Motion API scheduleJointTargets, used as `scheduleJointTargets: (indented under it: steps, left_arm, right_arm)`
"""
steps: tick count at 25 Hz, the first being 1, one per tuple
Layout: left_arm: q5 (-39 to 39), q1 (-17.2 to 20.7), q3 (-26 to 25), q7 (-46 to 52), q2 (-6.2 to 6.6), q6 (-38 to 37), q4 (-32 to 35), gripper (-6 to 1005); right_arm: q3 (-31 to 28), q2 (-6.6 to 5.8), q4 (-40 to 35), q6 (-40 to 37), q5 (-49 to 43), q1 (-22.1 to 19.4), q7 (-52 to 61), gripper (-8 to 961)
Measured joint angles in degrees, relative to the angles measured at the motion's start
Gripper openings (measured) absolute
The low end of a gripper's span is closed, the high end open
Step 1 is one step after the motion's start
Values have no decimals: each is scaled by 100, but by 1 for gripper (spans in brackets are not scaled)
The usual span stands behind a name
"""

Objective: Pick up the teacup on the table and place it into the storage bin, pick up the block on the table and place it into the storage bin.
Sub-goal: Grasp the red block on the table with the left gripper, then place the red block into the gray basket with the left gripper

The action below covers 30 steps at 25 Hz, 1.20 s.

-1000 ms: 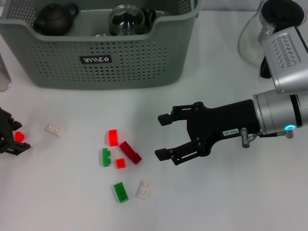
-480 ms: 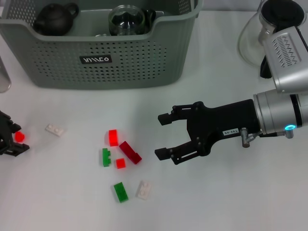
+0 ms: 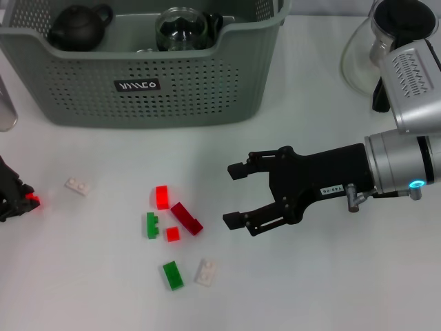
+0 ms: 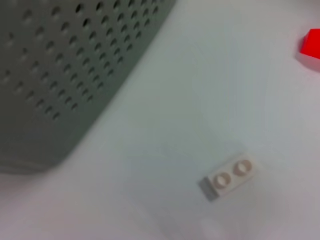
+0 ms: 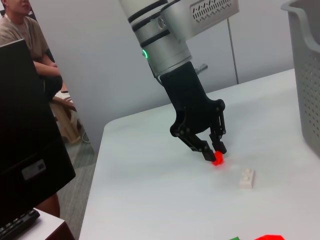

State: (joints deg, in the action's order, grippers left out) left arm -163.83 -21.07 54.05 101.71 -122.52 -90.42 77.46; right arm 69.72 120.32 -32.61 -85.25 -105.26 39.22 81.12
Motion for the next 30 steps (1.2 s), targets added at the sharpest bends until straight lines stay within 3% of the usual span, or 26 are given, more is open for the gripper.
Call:
scheduleJointTargets:
  steps: [8,14,19,25,30]
  left_arm:
    - [44,-46,-182,2,-3,-565,368,190]
    - [645,-523,-1371,-48,-13,-1613,870,190]
    - [2170,-987,-2489,89,75,-2484,899,191]
    - [3431,-1418,-2696,937,202,-2043,889,191]
    - [3061,-1820,-2147,1824,240,-781,653,192]
  right_arm:
    - [3,0,0,-10,-7,-11,0,939]
    - [-9,-17,0,-14,-16,-72,-70,940]
    - [-22,-38,0,-4,-23,-160,-80,939]
    - [-89,-82,0,-61,-27,-251,-47,940]
    - [-90,-92,0,-46,-30,-280,-30,940]
